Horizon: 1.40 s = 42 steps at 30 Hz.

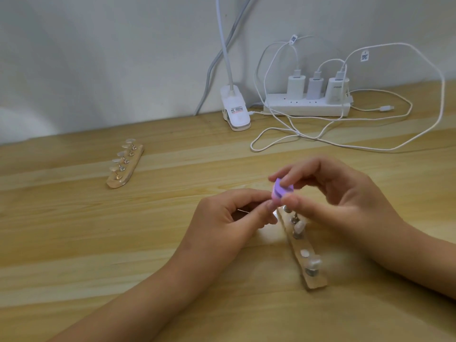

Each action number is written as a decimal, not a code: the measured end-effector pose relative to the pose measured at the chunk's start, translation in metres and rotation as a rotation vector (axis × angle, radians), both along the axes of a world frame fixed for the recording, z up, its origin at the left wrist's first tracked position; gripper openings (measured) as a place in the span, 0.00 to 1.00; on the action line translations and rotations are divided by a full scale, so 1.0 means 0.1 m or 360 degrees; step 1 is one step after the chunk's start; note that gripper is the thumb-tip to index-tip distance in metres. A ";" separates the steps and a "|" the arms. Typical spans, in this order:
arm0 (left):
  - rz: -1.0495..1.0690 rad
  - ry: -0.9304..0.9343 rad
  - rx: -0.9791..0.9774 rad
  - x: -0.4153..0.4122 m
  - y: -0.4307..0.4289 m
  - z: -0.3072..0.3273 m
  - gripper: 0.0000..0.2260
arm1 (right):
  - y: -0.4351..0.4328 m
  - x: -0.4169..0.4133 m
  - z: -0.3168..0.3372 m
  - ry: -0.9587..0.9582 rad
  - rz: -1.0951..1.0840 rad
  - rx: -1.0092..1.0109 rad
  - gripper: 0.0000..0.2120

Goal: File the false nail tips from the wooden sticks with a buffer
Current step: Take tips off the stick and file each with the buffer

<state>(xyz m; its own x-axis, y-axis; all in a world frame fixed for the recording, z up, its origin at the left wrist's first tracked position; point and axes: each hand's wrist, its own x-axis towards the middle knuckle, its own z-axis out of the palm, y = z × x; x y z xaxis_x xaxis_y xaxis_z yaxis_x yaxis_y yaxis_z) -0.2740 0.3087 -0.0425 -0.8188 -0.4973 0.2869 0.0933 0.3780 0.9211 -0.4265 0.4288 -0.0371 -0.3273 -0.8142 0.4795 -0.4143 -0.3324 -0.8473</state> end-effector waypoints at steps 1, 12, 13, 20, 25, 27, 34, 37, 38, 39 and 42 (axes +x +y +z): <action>-0.0015 0.0008 -0.0026 0.00 0.00 0.00 0.07 | 0.01 0.02 0.00 0.0053 0.0038 -0.0017 0.10; -0.0047 0.0041 -0.0504 0.00 0.04 -0.03 0.07 | 0.00 -0.03 0.04 -0.0197 0.0027 0.0041 0.07; -0.0035 0.0044 -0.0478 0.00 0.03 -0.03 0.06 | 0.00 -0.04 0.05 -0.0269 0.0038 0.0089 0.08; -0.0036 0.0133 -0.0238 -0.01 0.02 -0.02 0.07 | -0.04 -0.08 0.07 -0.0493 0.0231 0.0286 0.09; -0.0059 0.0192 -0.0185 -0.01 0.02 -0.03 0.06 | -0.01 -0.09 0.11 -0.0445 0.0114 0.0057 0.12; -0.0057 0.0184 -0.0180 -0.01 0.02 -0.04 0.06 | 0.02 -0.07 0.11 -0.0404 0.0042 -0.0108 0.12; -0.0008 0.0135 -0.0229 0.00 0.02 -0.01 0.05 | 0.05 -0.03 0.04 0.0175 0.0066 -0.0063 0.14; -0.0014 0.0130 -0.0334 0.01 0.03 0.00 0.05 | 0.06 -0.04 0.05 0.0367 0.0048 -0.0119 0.14; -0.0014 0.0128 -0.0364 0.01 0.03 0.00 0.05 | 0.05 -0.04 0.05 0.0414 0.0034 -0.0130 0.13; -0.0011 0.0124 -0.0370 0.01 0.03 0.00 0.05 | 0.05 -0.04 0.05 0.0416 0.0020 -0.0132 0.13; -0.0025 0.0124 -0.0391 0.01 0.04 0.01 0.05 | 0.05 -0.02 0.05 0.0375 0.0023 -0.0147 0.14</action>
